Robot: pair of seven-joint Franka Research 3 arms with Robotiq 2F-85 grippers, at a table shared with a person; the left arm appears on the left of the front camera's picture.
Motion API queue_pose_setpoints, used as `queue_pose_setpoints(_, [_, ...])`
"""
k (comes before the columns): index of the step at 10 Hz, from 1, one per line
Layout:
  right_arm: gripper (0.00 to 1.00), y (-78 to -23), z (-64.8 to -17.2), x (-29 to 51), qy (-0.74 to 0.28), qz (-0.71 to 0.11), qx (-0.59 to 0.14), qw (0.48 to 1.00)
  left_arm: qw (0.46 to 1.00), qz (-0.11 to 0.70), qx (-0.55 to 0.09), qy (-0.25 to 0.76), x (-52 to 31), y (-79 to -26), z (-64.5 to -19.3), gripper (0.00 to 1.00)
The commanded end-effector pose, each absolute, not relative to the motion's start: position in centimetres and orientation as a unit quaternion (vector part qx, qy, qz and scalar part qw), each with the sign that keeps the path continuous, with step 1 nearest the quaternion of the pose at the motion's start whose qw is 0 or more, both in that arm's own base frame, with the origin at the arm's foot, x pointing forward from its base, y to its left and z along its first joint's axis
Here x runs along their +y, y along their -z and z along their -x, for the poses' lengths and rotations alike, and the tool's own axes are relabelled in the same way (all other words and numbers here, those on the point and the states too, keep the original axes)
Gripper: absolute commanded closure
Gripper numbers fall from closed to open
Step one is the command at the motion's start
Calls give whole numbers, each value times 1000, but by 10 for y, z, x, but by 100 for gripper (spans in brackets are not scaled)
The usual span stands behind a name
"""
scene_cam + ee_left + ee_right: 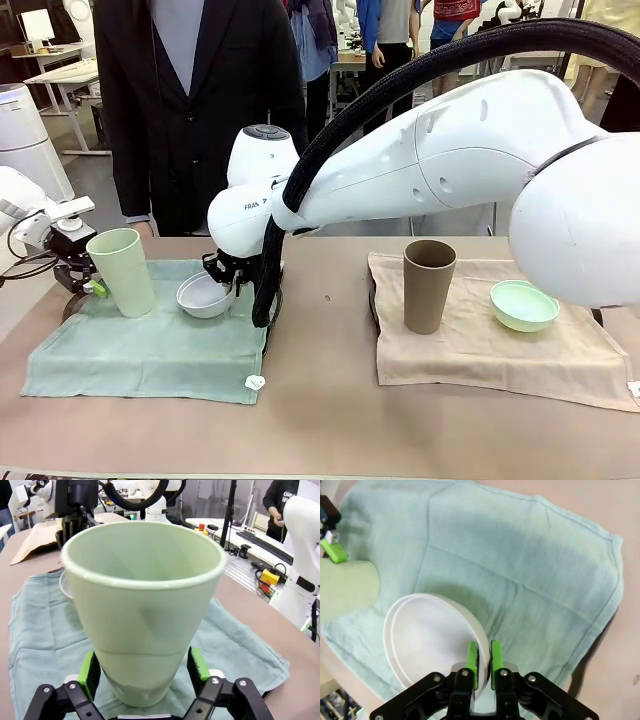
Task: Set up a tray with a mat and arrange the tableware.
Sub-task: Place the Picnic Bowl and Reusable plastic cup back onto the Handle tray in front of the human's position.
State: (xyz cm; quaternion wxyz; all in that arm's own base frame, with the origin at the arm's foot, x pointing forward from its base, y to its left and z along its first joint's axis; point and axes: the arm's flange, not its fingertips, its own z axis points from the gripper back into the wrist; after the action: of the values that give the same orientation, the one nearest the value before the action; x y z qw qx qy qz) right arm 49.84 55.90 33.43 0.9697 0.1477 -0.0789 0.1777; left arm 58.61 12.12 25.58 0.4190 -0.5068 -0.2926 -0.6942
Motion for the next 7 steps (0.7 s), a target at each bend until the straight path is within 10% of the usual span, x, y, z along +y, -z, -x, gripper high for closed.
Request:
queue_pose_setpoints(1, [2, -337, -501, 558, -189, -160, -68, 966, 423, 511, -287, 691, 122, -260, -590, 0])
queue_pose_setpoints(4, [0, -345, -498, 558, -192, -142, -68, 969, 437, 508, -276, 689, 126, -263, -587, 0])
queue_pose_setpoints(5, [39, -353, -494, 558, -196, -135, -74, 968, 456, 491, -268, 692, 132, -265, -587, 0])
queue_pose_setpoints(7, [22, -369, -484, 556, -203, -129, -86, 967, 498, 450, -252, 697, 153, -274, -588, 0])
